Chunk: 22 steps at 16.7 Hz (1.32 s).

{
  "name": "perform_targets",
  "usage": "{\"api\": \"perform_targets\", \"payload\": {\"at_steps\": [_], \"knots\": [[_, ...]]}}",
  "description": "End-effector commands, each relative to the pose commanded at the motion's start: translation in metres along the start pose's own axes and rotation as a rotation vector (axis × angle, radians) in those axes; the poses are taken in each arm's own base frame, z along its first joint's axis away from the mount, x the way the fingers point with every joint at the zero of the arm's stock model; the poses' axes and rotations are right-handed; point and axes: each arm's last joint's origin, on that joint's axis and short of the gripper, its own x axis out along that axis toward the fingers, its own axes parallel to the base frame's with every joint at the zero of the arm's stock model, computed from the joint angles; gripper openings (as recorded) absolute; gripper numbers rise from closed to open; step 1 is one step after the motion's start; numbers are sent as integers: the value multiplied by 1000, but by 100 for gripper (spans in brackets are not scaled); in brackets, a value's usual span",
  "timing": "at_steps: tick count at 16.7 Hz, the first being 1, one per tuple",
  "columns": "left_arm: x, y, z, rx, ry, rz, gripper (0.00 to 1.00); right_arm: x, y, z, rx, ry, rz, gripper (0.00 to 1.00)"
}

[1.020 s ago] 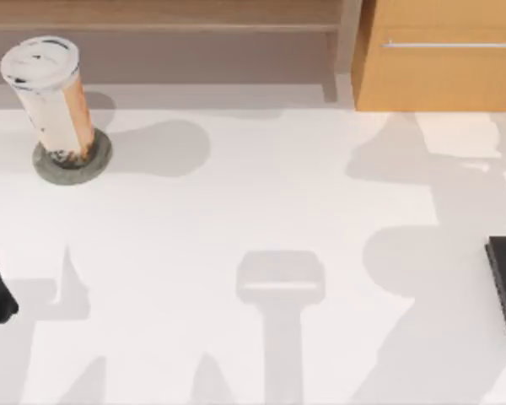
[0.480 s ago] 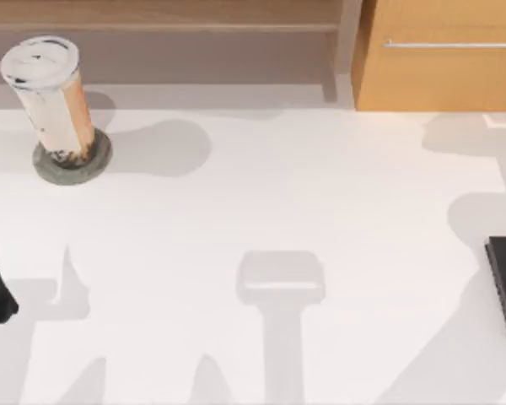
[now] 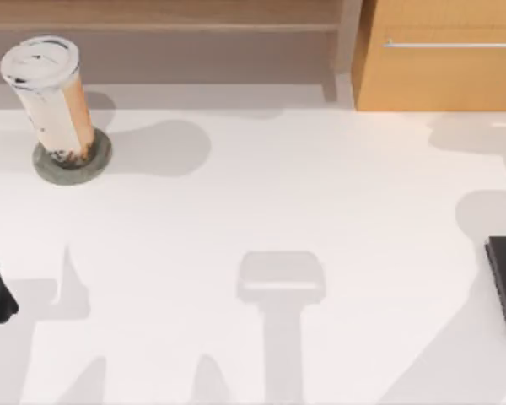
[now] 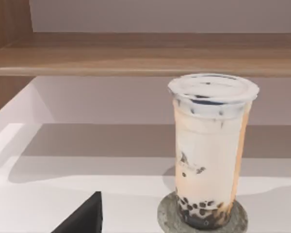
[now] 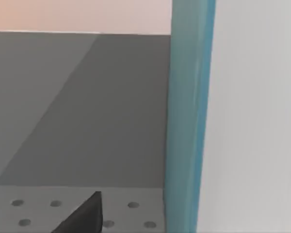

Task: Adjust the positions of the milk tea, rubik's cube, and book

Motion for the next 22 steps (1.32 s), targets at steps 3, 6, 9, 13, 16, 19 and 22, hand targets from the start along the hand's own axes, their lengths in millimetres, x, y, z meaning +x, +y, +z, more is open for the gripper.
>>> {"api": "perform_targets", "payload": {"at_steps": [3, 6, 9, 13, 16, 19, 22], "knots": [[0, 0, 0, 0, 0, 0, 100, 15, 1, 6, -4, -7, 1, 100], [0, 0, 0, 0, 0, 0, 100, 26, 1, 7, 0, 0, 0, 100], [0, 0, 0, 0, 0, 0, 100, 26, 1, 7, 0, 0, 0, 100], [0, 0, 0, 0, 0, 0, 100, 26, 1, 7, 0, 0, 0, 77], [0, 0, 0, 0, 0, 0, 100, 26, 1, 7, 0, 0, 0, 55], [0, 0, 0, 0, 0, 0, 100, 26, 1, 7, 0, 0, 0, 32], [0, 0, 0, 0, 0, 0, 100, 26, 1, 7, 0, 0, 0, 10]]}}
